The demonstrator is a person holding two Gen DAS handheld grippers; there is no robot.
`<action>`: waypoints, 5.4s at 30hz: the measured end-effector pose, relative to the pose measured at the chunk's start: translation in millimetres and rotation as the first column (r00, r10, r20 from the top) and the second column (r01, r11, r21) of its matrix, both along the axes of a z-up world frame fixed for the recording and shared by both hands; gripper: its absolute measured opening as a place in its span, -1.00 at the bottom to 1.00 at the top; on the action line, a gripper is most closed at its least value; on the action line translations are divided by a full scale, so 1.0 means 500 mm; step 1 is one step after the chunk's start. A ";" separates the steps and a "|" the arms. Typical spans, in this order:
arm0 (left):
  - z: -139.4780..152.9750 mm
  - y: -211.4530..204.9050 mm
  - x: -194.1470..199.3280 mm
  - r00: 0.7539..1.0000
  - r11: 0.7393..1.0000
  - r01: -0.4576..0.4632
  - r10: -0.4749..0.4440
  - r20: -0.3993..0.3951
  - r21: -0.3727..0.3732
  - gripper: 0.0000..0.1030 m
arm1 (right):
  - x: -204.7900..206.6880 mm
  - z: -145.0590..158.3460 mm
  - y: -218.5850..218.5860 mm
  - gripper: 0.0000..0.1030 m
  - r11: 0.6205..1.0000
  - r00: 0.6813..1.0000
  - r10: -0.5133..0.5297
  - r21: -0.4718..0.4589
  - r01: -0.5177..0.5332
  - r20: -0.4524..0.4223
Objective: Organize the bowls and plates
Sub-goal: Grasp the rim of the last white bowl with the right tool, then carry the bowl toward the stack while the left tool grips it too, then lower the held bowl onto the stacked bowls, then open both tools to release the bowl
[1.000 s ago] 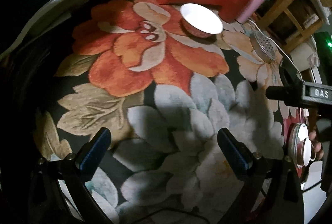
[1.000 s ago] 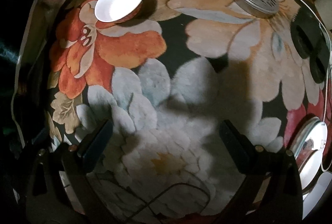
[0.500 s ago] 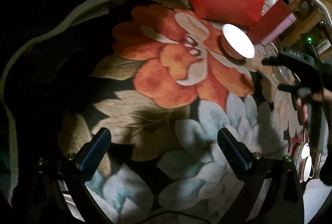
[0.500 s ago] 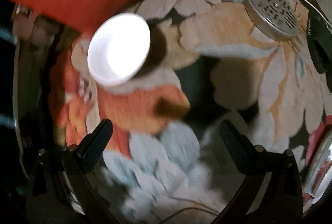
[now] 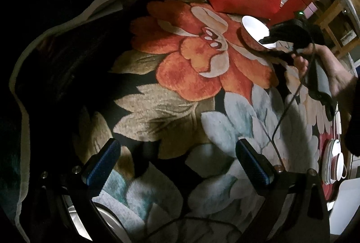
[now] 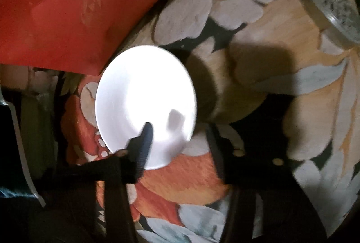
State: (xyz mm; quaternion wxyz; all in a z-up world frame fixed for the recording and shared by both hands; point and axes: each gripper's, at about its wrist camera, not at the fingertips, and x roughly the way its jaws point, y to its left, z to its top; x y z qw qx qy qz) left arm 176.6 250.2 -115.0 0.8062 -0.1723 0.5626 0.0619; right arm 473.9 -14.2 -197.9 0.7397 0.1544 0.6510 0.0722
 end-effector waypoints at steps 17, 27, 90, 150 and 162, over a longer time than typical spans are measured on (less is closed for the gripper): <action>-0.032 0.002 0.006 0.999 0.998 -0.024 0.023 -0.029 -0.060 0.99 | -0.272 -0.039 0.020 -0.79 0.868 0.849 0.490 0.202 -0.454 -0.198; -0.119 -0.075 0.035 0.995 0.990 0.007 -0.021 -0.101 -0.140 0.97 | -0.434 0.032 0.067 -0.72 0.790 0.792 0.611 -0.048 -0.611 -0.016; 0.274 -0.980 0.129 0.742 0.737 0.670 -0.666 0.076 -0.090 -0.62 | -0.557 0.440 -0.722 -0.77 0.990 0.975 -0.091 -0.088 0.111 0.205; 0.061 -1.114 0.178 0.739 0.739 0.674 -0.672 0.050 -0.022 0.98 | -0.599 0.239 -0.942 0.87 0.911 0.906 -0.375 -0.100 0.399 0.194; 0.056 -1.059 0.185 0.771 0.771 0.636 -0.635 0.045 -0.028 0.98 | -0.590 0.259 -0.904 1.00 0.922 0.909 -0.330 -0.120 0.369 0.256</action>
